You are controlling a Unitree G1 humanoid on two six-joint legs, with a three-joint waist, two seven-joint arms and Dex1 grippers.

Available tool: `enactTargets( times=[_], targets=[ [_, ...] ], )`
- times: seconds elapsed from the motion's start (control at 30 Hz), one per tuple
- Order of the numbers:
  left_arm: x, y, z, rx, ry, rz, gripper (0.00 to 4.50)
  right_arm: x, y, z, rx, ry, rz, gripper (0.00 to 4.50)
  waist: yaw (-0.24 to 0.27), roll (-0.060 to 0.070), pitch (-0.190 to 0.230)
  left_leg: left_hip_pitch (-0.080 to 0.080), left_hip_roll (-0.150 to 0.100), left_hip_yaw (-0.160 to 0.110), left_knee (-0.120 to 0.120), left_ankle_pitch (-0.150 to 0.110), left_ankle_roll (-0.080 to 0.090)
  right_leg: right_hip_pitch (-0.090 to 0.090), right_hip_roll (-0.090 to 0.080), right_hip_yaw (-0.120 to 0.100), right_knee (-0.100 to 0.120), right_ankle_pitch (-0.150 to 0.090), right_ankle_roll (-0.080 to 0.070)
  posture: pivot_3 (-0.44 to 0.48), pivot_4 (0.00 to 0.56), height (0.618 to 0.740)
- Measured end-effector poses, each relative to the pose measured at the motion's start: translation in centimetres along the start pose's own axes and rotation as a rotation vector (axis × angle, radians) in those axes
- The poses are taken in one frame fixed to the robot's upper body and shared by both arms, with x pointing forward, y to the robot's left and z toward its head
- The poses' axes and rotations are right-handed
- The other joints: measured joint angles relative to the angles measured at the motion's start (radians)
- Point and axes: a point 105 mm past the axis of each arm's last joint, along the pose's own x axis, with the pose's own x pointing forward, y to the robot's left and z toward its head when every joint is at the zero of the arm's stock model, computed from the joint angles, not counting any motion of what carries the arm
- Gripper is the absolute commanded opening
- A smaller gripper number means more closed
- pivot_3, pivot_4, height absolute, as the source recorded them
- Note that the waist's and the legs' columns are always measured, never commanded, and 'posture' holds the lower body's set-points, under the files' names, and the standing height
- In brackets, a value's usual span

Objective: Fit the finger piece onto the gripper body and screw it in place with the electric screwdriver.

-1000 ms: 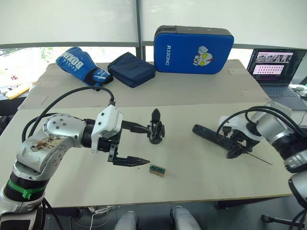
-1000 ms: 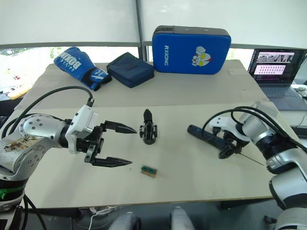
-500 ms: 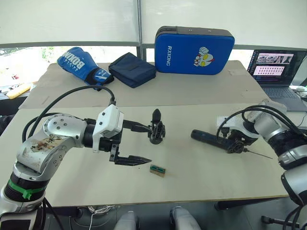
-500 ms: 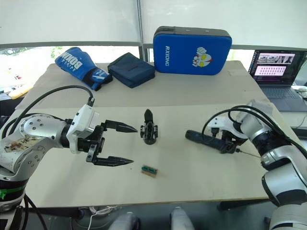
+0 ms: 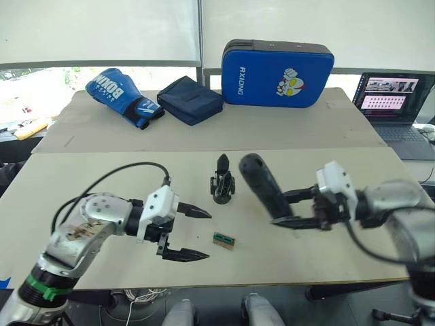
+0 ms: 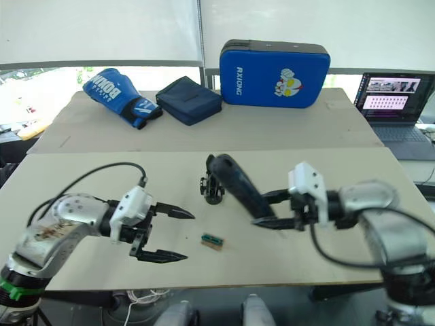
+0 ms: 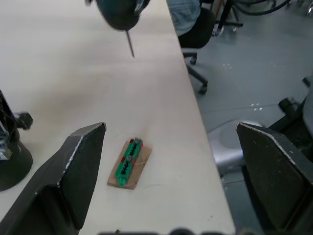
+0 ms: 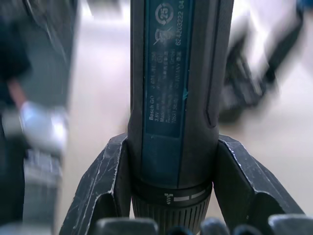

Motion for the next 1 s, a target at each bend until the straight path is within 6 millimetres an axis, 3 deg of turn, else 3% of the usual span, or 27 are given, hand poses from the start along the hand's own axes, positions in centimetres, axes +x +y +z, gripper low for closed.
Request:
enactTargets(
  times=[0.2, 0.33, 0.47, 0.7, 1.0],
  targets=[
    [0.9, 1.1, -4.1, 0.012, 0.050, 0.018, 4.50, 1.7, -0.2, 1.2, 0.100, -0.166, -0.054, 1.93, 0.003, 0.000, 0.000, 0.004, 0.000, 0.001, 0.000, 0.000, 0.000, 0.005, 0.000, 0.000, -0.004, 0.000, 0.000, 0.000, 0.150, 0.740],
    [2.4, 1.5, -3.8, 0.007, -0.018, 0.030, 4.50, 2.3, 0.5, 2.7, 0.129, -0.255, 0.007, 1.93, 0.005, -0.001, 0.000, 0.002, 0.000, -0.002, 0.000, 0.000, 0.000, 0.005, 0.000, -0.002, -0.005, 0.000, 0.000, 0.000, 0.150, 0.740],
    [3.0, 2.0, -3.1, 0.037, -0.044, 0.040, 4.50, 3.5, 1.6, 2.6, 0.132, -0.261, 0.079, 1.93, 0.003, -0.001, 0.000, 0.003, 0.000, -0.001, 0.000, 0.000, 0.000, 0.005, 0.000, -0.002, -0.005, 0.000, 0.001, 0.000, 0.150, 0.740],
    [3.2, 1.8, -4.5, 0.106, 0.020, 0.008, 4.50, 4.3, 0.5, 2.0, 0.110, -0.314, 0.007, 1.93, 0.001, -0.001, 0.000, 0.003, 0.000, -0.001, -0.001, 0.000, 0.000, 0.005, 0.000, -0.002, -0.005, 0.000, 0.001, 0.000, 0.150, 0.740],
    [3.7, 2.2, -6.3, 0.065, 0.052, 0.009, 4.50, 5.1, 1.4, 1.9, 0.088, -0.325, 0.068, 1.93, 0.001, -0.001, 0.000, 0.003, 0.000, -0.002, -0.001, 0.000, 0.000, 0.005, 0.000, -0.002, -0.005, 0.000, 0.001, 0.000, 0.150, 0.740]
  ],
)
